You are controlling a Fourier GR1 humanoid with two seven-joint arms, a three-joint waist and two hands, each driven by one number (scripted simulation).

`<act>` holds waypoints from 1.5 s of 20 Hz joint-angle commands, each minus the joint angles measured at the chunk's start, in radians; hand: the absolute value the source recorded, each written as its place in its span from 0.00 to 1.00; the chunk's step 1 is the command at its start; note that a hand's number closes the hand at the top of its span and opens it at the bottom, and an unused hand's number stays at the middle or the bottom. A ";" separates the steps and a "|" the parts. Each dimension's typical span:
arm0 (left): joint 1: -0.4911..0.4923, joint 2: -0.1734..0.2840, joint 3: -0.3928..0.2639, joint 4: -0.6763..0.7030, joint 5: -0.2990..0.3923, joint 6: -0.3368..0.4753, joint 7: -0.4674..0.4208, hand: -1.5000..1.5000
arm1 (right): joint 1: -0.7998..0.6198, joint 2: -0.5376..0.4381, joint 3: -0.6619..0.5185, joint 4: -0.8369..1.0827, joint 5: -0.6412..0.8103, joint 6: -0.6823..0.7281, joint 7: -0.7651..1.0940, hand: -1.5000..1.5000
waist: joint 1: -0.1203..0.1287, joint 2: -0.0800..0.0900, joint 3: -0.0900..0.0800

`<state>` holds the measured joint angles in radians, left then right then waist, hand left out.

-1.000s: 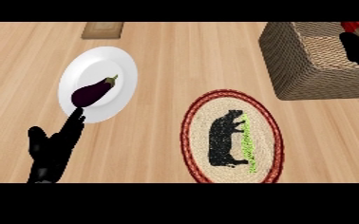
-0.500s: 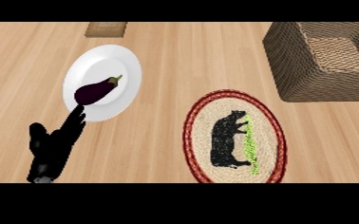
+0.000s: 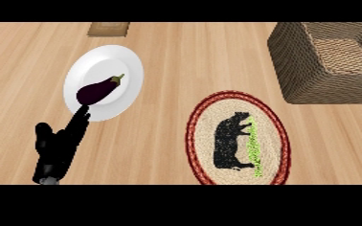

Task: Pick the cupcake from the placemat and place it in the basket

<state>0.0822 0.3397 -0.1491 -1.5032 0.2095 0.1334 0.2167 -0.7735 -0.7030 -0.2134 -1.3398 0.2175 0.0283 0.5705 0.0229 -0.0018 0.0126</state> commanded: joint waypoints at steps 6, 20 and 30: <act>0.066 -0.012 -0.002 0.049 -0.002 -0.009 0.043 0.50 | 0.031 0.082 -0.093 0.270 -0.046 -0.070 -0.253 1.00 | 0.002 0.010 -0.011; -0.013 -0.019 0.026 0.128 -0.011 -0.042 0.039 0.50 | 0.019 -0.053 -0.018 0.566 0.152 -0.088 -0.481 0.00 | -0.002 0.015 -0.012; 0.022 -0.041 0.012 0.070 -0.038 -0.023 0.065 0.50 | -0.058 -0.104 -0.137 0.679 0.073 -0.093 -0.569 0.00 | -0.005 0.008 -0.012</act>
<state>0.0880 0.3152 -0.1196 -1.4946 0.1804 0.0998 0.2093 -0.7956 -0.8114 -0.3182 -0.7009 0.3101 -0.0436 0.0117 0.0191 -0.0054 0.0142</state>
